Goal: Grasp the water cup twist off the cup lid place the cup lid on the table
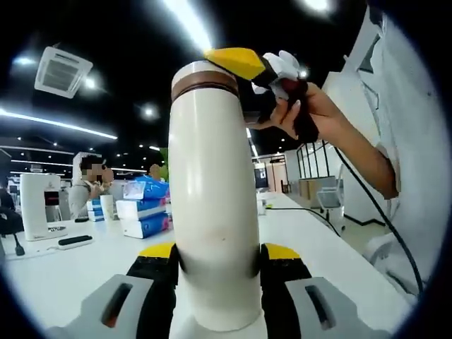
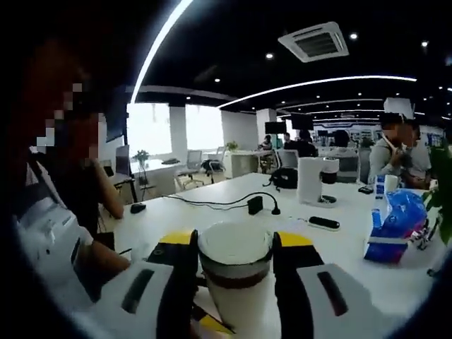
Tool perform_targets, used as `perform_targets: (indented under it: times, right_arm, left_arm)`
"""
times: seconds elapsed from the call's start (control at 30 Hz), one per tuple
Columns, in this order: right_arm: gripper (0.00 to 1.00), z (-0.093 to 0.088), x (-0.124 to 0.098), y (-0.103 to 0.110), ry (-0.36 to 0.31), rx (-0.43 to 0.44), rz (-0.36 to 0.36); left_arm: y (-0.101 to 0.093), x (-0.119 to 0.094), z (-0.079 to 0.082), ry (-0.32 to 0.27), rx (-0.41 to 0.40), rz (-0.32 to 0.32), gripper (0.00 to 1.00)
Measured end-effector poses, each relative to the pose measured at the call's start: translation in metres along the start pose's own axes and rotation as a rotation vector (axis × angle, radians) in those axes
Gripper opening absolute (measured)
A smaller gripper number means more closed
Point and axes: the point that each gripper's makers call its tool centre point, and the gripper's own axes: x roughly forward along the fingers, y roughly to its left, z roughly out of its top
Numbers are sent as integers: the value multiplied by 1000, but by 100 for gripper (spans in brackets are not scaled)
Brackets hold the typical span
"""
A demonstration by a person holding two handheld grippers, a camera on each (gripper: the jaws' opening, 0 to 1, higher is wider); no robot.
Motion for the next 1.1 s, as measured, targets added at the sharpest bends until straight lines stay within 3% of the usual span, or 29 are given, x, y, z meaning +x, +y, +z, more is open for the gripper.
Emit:
perform_targets:
  times: [0.47, 0.67, 0.8, 0.97, 1.1]
  right_arm:
    - [43, -5, 0, 11, 52, -118, 278]
    - [44, -4, 2, 7, 14, -91, 413]
    - [44, -4, 2, 21, -34, -104, 522]
    - [44, -6, 5, 23, -71, -93, 586]
    - [44, -8, 3, 25, -57, -115, 626]
  left_arm:
    - [0, 0, 0, -2, -3, -3, 47]
    - [1, 1, -1, -2, -14, -4, 47]
    - [1, -1, 0, -5, -10, -4, 47]
    - [2, 0, 0, -5, -17, -1, 47]
    - [1, 1, 0, -4, -7, -2, 47]
